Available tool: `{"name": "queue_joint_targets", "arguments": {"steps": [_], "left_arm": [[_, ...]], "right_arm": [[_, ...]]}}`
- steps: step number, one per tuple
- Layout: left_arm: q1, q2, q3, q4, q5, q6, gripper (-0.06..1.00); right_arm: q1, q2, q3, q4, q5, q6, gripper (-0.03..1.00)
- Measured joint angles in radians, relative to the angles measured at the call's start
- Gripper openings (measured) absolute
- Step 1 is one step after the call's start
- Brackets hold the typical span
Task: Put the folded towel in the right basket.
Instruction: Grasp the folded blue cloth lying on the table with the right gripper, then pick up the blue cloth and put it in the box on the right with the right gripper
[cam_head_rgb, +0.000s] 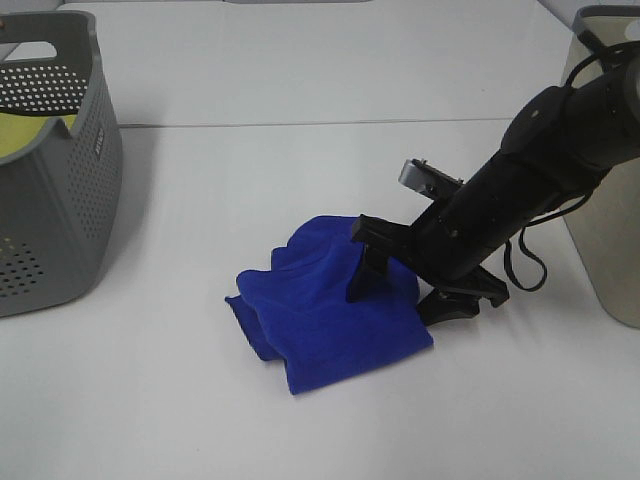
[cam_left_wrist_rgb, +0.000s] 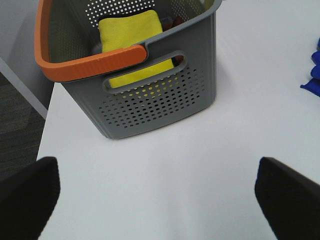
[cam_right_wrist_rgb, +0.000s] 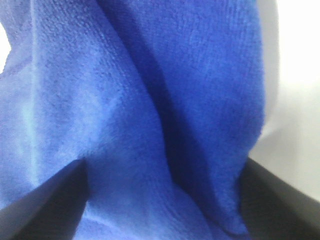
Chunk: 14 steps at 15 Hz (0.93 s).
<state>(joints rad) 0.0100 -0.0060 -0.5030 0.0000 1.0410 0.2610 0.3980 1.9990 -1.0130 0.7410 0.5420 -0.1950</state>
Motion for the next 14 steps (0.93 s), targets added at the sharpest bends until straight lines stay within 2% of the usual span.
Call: {"name": "queue_joint_targets", "arguments": {"steps": [2, 3, 4, 9, 14], "left_arm": [[0.0, 0.0, 0.0, 0.0, 0.0, 0.0, 0.99], [0.0, 0.0, 0.0, 0.0, 0.0, 0.0, 0.99], [0.0, 0.0, 0.0, 0.0, 0.0, 0.0, 0.99], [0.0, 0.0, 0.0, 0.0, 0.0, 0.0, 0.99], [0.0, 0.0, 0.0, 0.0, 0.0, 0.0, 0.99]], "right_arm": [[0.0, 0.002, 0.0, -0.024, 0.0, 0.006, 0.65], [0.0, 0.002, 0.0, -0.035, 0.0, 0.006, 0.58], [0.0, 0.002, 0.0, -0.038, 0.0, 0.006, 0.47], [0.0, 0.002, 0.0, -0.04, 0.003, 0.006, 0.13], [0.0, -0.001, 0.0, -0.041, 0.046, 0.006, 0.12]]}}
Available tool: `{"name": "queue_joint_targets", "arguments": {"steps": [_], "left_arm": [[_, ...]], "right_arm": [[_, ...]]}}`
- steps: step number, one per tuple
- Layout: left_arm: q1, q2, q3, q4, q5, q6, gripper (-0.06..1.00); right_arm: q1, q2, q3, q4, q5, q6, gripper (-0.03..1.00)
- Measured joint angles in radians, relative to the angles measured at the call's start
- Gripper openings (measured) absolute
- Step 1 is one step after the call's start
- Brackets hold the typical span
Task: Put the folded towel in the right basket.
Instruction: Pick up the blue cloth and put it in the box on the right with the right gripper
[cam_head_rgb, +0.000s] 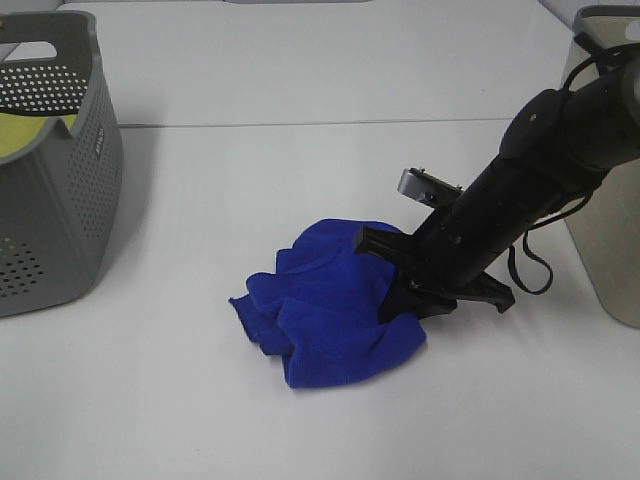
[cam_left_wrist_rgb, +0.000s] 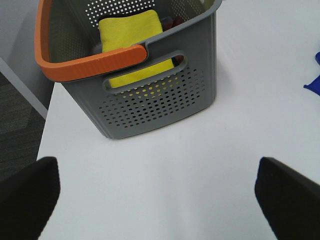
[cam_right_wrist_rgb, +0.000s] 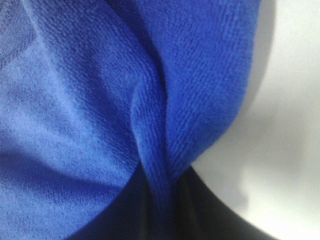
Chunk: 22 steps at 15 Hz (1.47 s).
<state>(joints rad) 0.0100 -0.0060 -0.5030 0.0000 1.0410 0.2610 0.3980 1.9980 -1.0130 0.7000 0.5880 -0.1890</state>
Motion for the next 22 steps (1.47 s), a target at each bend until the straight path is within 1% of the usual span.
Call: {"name": "queue_joint_targets", "arguments": {"steps": [3, 8, 10, 12, 13, 14, 15, 16, 17, 18, 19, 22], "left_arm": [[0.0, 0.0, 0.0, 0.0, 0.0, 0.0, 0.99], [0.0, 0.0, 0.0, 0.0, 0.0, 0.0, 0.99], [0.0, 0.0, 0.0, 0.0, 0.0, 0.0, 0.99], [0.0, 0.0, 0.0, 0.0, 0.0, 0.0, 0.99], [0.0, 0.0, 0.0, 0.0, 0.0, 0.0, 0.99], [0.0, 0.0, 0.0, 0.0, 0.0, 0.0, 0.99], [0.0, 0.0, 0.0, 0.0, 0.0, 0.0, 0.99], [0.0, 0.0, 0.0, 0.0, 0.0, 0.0, 0.99], [0.0, 0.0, 0.0, 0.0, 0.0, 0.0, 0.99], [0.0, 0.0, 0.0, 0.0, 0.0, 0.0, 0.99], [0.0, 0.0, 0.0, 0.0, 0.0, 0.0, 0.99], [0.0, 0.0, 0.0, 0.0, 0.0, 0.0, 0.99]], "right_arm": [[0.0, -0.075, 0.0, -0.021, 0.017, -0.001, 0.12], [0.0, -0.311, -0.003, -0.029, 0.012, -0.002, 0.12], [-0.014, -0.392, -0.049, -0.035, 0.021, -0.002, 0.12], [-0.098, -0.448, -0.199, -0.04, 0.112, -0.002, 0.12], [-0.098, -0.448, -0.199, -0.04, 0.112, -0.002, 0.12], [-0.144, -0.451, -0.262, -0.043, 0.157, -0.002, 0.12], [-0.226, -0.453, -0.375, -0.043, 0.235, 0.002, 0.12], [-0.271, -0.453, -0.424, -0.043, 0.263, 0.021, 0.12], [-0.33, -0.453, -0.469, -0.041, 0.285, 0.033, 0.12], [-0.361, -0.453, -0.49, -0.039, 0.289, 0.043, 0.12], [-0.452, -0.453, -0.538, -0.03, 0.293, 0.051, 0.12], [-0.613, -0.454, -0.557, -0.028, 0.308, 0.061, 0.12]]}}
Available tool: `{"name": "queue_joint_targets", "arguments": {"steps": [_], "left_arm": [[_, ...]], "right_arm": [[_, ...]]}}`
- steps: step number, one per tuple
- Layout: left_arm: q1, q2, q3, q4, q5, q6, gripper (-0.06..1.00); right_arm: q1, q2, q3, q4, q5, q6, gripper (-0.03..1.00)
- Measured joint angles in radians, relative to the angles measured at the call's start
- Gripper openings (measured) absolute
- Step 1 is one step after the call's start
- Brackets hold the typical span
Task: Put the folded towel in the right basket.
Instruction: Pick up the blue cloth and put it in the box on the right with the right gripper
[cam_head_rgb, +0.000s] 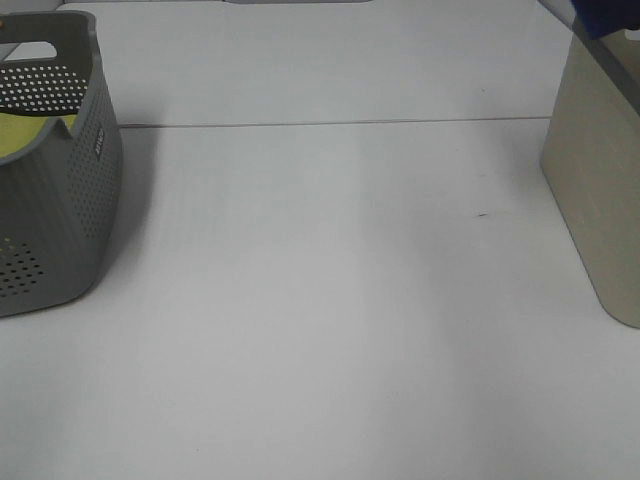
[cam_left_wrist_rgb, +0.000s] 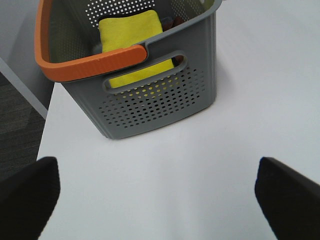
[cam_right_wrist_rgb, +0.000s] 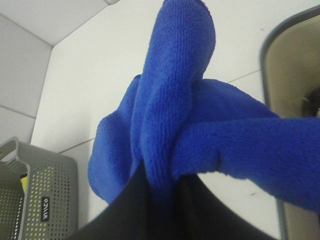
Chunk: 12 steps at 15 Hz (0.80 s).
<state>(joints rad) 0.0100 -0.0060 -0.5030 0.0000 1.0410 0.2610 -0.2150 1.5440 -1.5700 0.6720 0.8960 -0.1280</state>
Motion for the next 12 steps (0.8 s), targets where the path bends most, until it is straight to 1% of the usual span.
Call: {"name": "queue_joint_targets", "arguments": {"steps": [2, 3, 4, 6, 7, 9, 12], "left_arm": [[0.0, 0.0, 0.0, 0.0, 0.0, 0.0, 0.99], [0.0, 0.0, 0.0, 0.0, 0.0, 0.0, 0.99], [0.0, 0.0, 0.0, 0.0, 0.0, 0.0, 0.99], [0.0, 0.0, 0.0, 0.0, 0.0, 0.0, 0.99], [0.0, 0.0, 0.0, 0.0, 0.0, 0.0, 0.99], [0.0, 0.0, 0.0, 0.0, 0.0, 0.0, 0.99], [0.0, 0.0, 0.0, 0.0, 0.0, 0.0, 0.99]], "right_arm": [[-0.081, 0.0, 0.0, -0.01, 0.025, 0.007, 0.12], [-0.109, 0.0, 0.0, -0.04, 0.031, 0.007, 0.12], [-0.119, 0.0, 0.0, -0.065, 0.032, 0.007, 0.12], [-0.127, 0.001, 0.016, -0.201, 0.034, 0.019, 0.12], [-0.127, 0.006, 0.032, -0.245, 0.038, 0.037, 0.12], [-0.127, 0.03, 0.068, -0.301, 0.033, 0.055, 0.12], [-0.127, 0.076, 0.138, -0.329, 0.03, 0.06, 0.12]]}}
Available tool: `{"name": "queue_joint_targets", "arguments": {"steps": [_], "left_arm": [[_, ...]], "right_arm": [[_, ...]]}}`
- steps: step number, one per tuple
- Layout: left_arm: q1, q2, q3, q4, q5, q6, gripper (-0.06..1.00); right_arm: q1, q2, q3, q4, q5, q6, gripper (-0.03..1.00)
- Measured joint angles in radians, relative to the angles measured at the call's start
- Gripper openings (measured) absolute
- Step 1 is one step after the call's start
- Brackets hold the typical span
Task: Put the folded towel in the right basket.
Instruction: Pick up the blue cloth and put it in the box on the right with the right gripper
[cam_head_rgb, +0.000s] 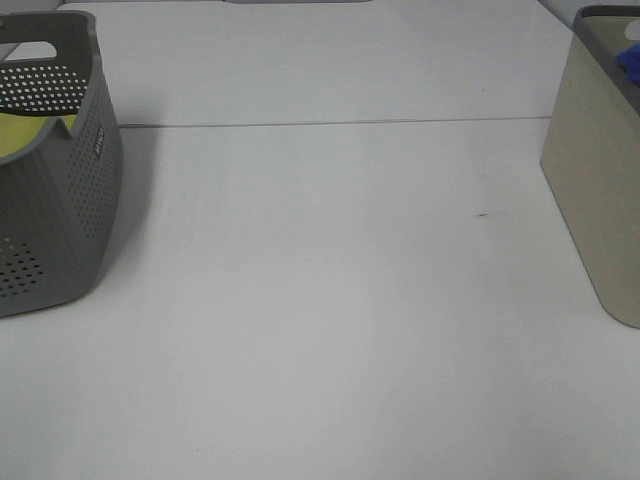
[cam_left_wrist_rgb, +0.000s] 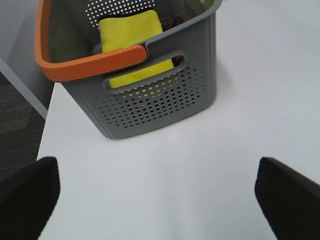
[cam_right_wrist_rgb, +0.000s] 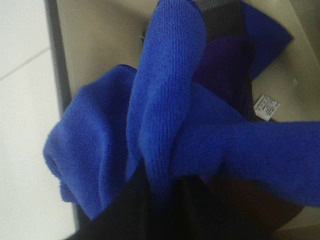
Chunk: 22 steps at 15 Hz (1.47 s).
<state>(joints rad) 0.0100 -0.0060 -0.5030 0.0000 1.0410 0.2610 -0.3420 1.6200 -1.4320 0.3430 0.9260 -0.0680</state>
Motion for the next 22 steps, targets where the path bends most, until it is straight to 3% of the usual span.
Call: {"name": "queue_joint_targets", "arguments": {"steps": [4, 13, 15, 16, 17, 22], "left_arm": [[0.0, 0.0, 0.0, 0.0, 0.0, 0.0, 0.99], [0.0, 0.0, 0.0, 0.0, 0.0, 0.0, 0.99], [0.0, 0.0, 0.0, 0.0, 0.0, 0.0, 0.99], [0.0, 0.0, 0.0, 0.0, 0.0, 0.0, 0.99], [0.0, 0.0, 0.0, 0.0, 0.0, 0.0, 0.99], [0.0, 0.0, 0.0, 0.0, 0.0, 0.0, 0.99]], "right_arm": [[0.0, 0.085, 0.083, -0.046, -0.001, 0.0, 0.12], [0.0, 0.126, 0.086, -0.07, 0.012, 0.001, 0.12], [0.0, 0.127, 0.086, -0.07, 0.012, 0.002, 0.27], [0.0, 0.127, 0.086, -0.07, 0.012, 0.003, 0.39], [0.0, 0.127, 0.086, -0.07, 0.013, 0.009, 0.58], [0.0, 0.127, 0.086, -0.07, 0.031, 0.028, 0.64]]}}
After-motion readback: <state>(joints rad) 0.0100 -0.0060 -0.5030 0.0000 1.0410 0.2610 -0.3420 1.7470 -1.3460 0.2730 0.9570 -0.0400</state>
